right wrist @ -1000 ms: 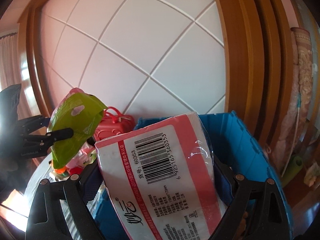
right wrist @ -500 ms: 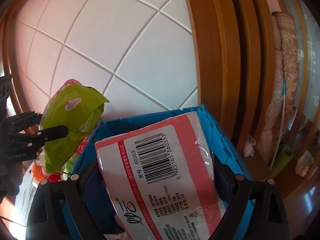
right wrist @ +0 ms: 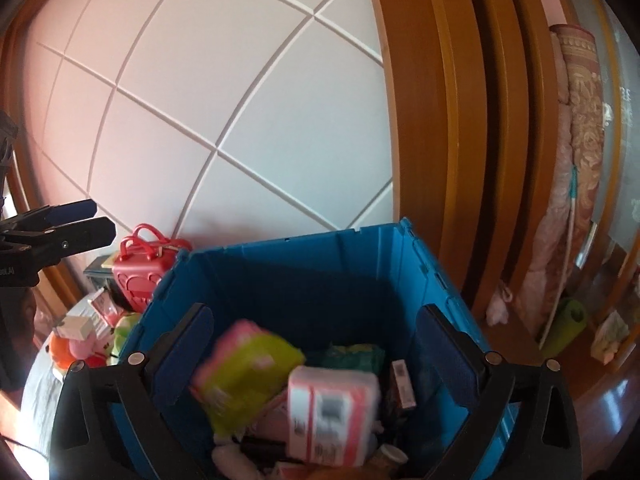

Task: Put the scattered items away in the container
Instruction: 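Open the left tool over the crate while the right tool releases its pack inside, then move both open tools back over the items on the bed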

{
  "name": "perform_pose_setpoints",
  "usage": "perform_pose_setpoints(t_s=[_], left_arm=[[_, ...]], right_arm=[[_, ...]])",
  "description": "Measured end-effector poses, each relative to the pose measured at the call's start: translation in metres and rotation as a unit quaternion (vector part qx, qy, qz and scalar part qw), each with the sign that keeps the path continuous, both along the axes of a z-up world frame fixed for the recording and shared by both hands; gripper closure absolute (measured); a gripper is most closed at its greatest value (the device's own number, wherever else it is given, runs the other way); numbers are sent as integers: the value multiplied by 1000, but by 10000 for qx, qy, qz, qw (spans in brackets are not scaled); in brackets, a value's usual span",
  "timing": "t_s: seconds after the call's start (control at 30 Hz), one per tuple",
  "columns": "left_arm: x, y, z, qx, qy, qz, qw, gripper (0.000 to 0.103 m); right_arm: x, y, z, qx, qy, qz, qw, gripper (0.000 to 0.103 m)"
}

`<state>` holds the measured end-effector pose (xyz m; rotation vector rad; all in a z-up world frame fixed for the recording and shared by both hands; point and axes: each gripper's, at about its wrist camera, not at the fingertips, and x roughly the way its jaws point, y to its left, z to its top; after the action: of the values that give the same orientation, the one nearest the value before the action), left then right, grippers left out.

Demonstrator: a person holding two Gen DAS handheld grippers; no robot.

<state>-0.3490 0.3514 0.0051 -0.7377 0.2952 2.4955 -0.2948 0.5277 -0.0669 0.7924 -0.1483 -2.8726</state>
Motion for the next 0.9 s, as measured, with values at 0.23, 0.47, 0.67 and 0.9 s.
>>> perform_pose_setpoints(t_s=[0.23, 0.47, 0.67, 0.9], left_arm=[[6, -18, -14, -14, -186, 47, 9998, 4], [25, -40, -17, 3, -237, 171, 9996, 4], [45, -68, -18, 179, -255, 355, 9989, 4], [71, -121, -37, 298, -348, 636, 9969, 4]], right_arm=[[3, 3, -9, -16, -111, 52, 9999, 0], [22, -13, -9, 18, -115, 155, 9998, 0], [39, -32, 0, 59, -50, 280, 9996, 0], [59, -77, 15, 201, 33, 590, 9980, 0]])
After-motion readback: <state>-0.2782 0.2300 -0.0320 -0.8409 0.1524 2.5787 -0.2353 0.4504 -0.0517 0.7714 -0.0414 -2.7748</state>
